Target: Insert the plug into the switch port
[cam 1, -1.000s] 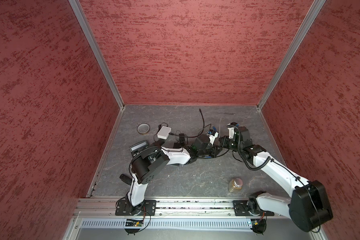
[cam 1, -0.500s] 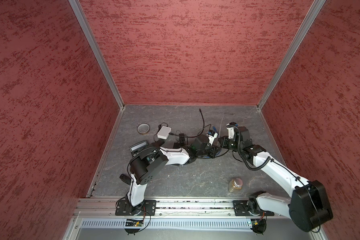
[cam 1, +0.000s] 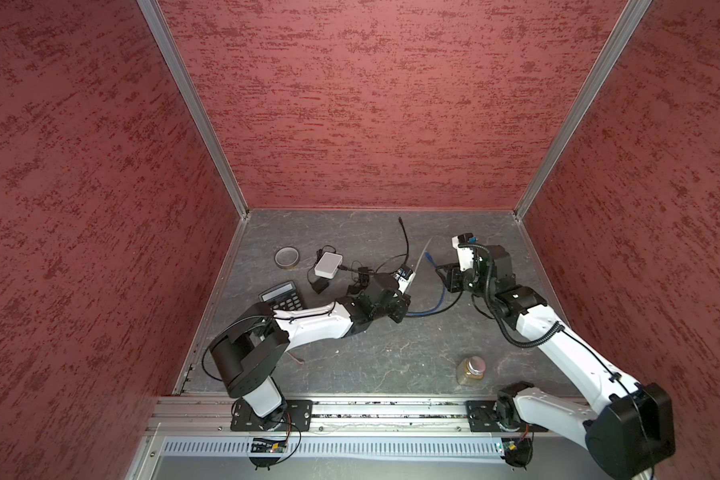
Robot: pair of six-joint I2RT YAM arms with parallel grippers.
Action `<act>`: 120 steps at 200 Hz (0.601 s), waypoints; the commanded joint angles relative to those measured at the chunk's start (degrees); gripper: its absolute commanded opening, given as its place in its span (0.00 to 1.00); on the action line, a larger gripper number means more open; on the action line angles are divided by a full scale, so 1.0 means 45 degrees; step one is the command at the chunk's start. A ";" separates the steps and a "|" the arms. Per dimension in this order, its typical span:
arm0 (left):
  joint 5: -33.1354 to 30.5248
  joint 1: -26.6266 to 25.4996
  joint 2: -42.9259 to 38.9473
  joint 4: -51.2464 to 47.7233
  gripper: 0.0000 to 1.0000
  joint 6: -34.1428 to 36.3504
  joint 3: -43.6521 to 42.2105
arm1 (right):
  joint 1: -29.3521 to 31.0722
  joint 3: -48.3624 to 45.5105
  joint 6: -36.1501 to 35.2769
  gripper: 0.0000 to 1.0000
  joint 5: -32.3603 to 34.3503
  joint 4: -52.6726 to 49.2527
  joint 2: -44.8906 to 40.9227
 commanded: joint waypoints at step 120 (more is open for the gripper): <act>-0.5925 -0.2070 -0.0848 -0.0580 0.04 0.6551 -0.1593 | -0.0098 0.3079 -0.5646 0.36 -0.5288 -0.1341 0.3028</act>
